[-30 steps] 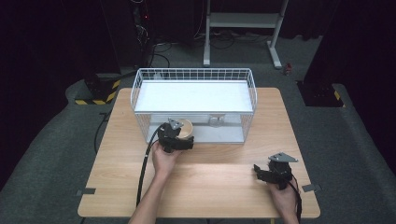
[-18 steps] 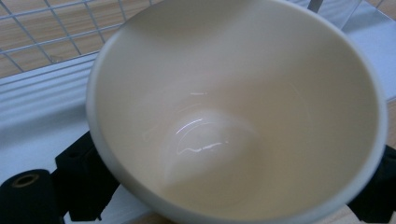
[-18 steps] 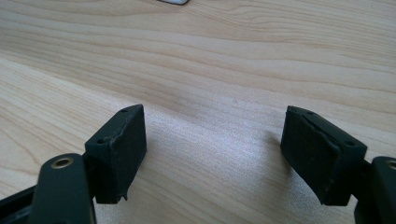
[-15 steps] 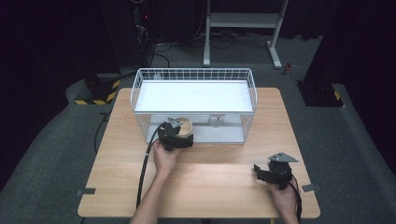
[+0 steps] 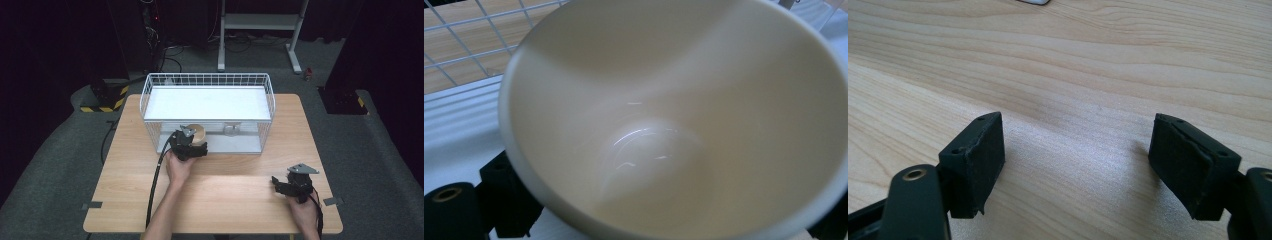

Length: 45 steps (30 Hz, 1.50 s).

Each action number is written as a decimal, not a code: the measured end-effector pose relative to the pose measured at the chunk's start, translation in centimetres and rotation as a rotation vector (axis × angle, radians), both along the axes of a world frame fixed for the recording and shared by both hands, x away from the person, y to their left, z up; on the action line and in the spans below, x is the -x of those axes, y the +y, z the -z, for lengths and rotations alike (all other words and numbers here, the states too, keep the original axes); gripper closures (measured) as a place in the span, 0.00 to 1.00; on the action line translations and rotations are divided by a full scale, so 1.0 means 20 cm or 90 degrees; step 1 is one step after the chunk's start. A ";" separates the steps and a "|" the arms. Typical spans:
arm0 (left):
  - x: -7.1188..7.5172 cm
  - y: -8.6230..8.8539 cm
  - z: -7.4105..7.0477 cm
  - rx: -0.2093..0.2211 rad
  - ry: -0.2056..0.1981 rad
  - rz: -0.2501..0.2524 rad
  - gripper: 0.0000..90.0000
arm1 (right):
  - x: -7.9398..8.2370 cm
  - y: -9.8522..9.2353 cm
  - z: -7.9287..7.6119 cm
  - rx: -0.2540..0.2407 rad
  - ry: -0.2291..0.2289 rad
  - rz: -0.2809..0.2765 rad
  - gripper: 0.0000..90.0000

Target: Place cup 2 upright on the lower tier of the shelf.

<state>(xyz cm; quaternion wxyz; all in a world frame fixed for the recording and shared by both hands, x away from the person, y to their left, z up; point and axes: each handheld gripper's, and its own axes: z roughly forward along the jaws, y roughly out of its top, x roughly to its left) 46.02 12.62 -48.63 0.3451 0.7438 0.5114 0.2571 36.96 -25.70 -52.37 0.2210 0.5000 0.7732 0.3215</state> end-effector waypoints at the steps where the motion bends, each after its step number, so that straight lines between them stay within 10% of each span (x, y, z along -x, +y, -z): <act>1: 0.00 0.00 0.00 -0.008 0.002 0.004 0.09 | 0.00 0.00 0.00 0.000 0.000 0.000 0.25; 11: 0.03 0.03 0.02 0.000 0.024 0.004 0.03 | 0.00 0.00 0.00 0.000 0.000 0.000 0.25; 45: 0.11 0.04 0.05 -0.017 0.016 -0.005 0.27 | 0.00 0.00 0.00 0.000 -0.001 0.001 0.25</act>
